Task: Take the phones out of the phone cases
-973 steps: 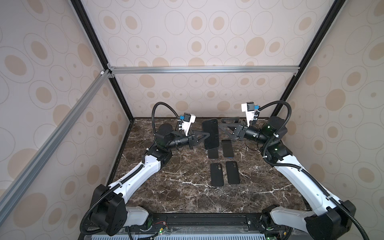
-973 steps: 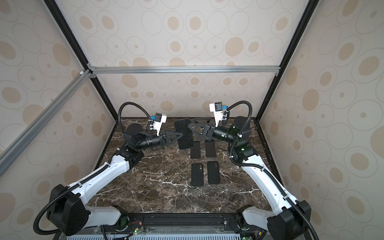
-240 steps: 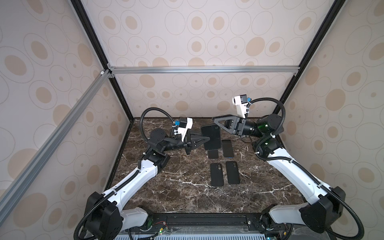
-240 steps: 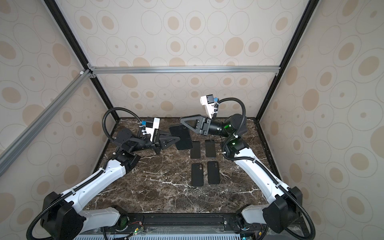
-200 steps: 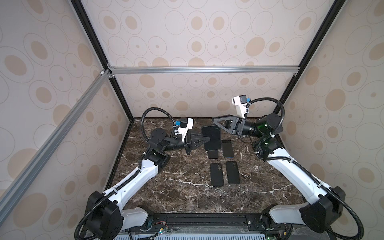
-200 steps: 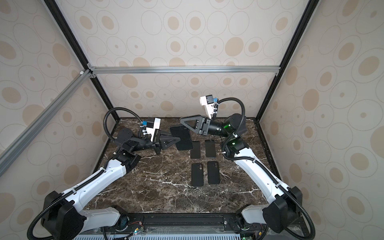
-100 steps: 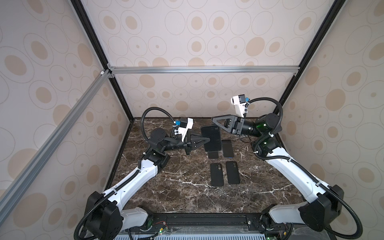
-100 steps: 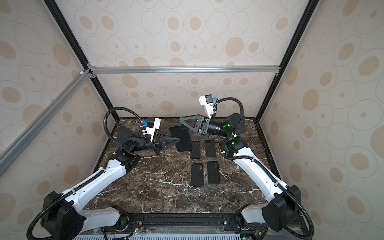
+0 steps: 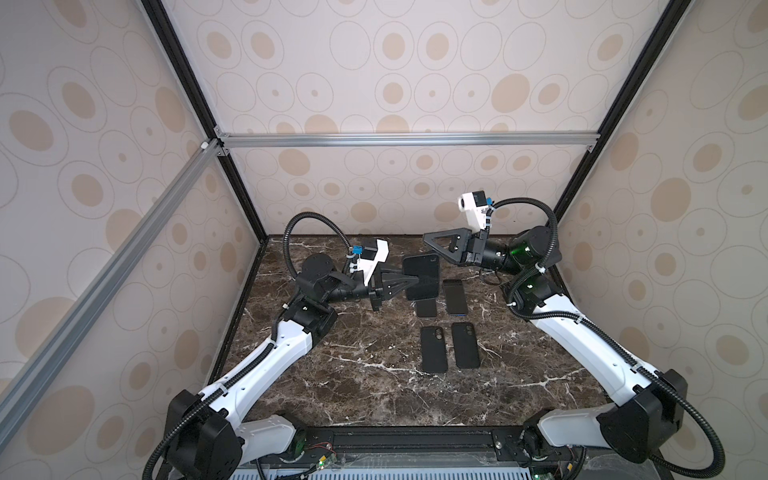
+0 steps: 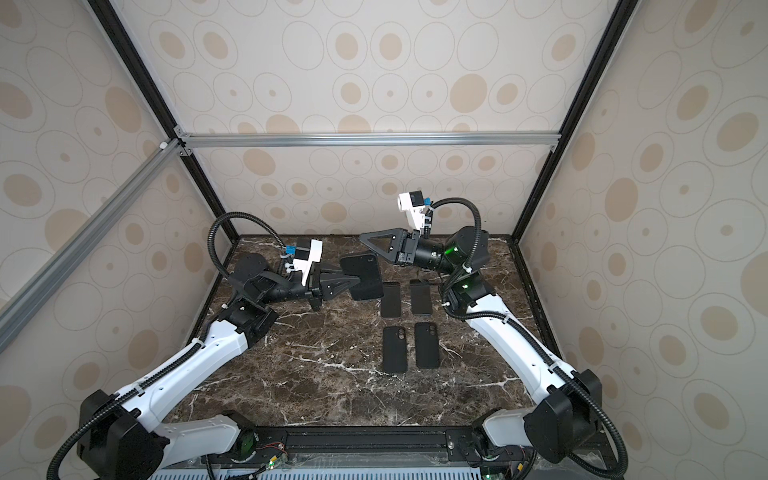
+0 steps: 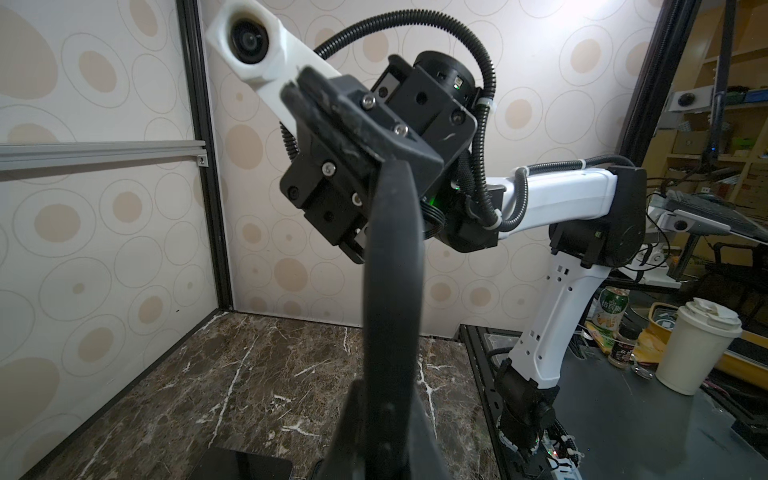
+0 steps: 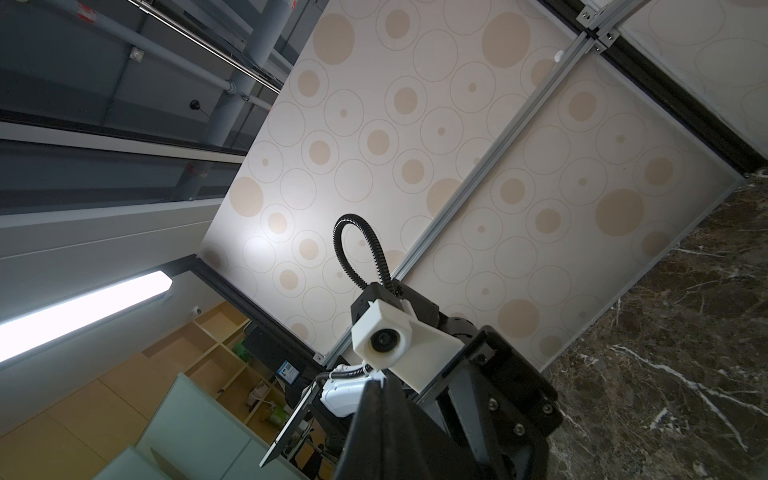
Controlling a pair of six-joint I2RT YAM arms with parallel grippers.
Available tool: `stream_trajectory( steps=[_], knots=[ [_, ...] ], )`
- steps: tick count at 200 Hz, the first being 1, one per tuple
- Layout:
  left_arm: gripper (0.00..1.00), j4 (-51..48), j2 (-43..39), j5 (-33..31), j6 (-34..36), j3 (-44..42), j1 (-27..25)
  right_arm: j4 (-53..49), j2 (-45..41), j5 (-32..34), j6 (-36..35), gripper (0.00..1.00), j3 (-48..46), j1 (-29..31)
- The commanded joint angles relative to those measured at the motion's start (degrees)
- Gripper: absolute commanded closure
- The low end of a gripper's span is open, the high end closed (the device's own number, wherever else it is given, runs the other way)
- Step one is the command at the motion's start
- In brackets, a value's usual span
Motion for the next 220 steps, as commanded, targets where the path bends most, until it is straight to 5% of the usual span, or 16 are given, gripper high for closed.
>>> stream_trajectory(
  steps=[1,41,83,109,220],
  knots=[
    [1.00,7.6,-0.3,-1.3,-2.5,4.9,-0.3,-2.2,-0.9,-2.6,-2.7,0.92,-1.0,1.2],
    [1.00,12.2,0.3,-1.0,-8.2,2.3,-0.3,-1.1,-2.3,-3.0,-7.0,0.73,-0.3,1.2],
    [1.00,13.1,0.9,-0.8,-10.6,1.4,-0.3,-1.4,-2.6,-3.8,-8.9,0.73,0.4,1.2],
    [1.00,14.9,1.5,-0.6,-12.4,0.3,-0.4,1.4,-3.6,-3.0,-9.2,0.61,-0.1,1.2],
    [1.00,14.6,4.0,0.3,-14.0,0.1,-1.4,1.5,-3.2,-1.5,-13.5,0.68,2.1,1.8]
  ],
)
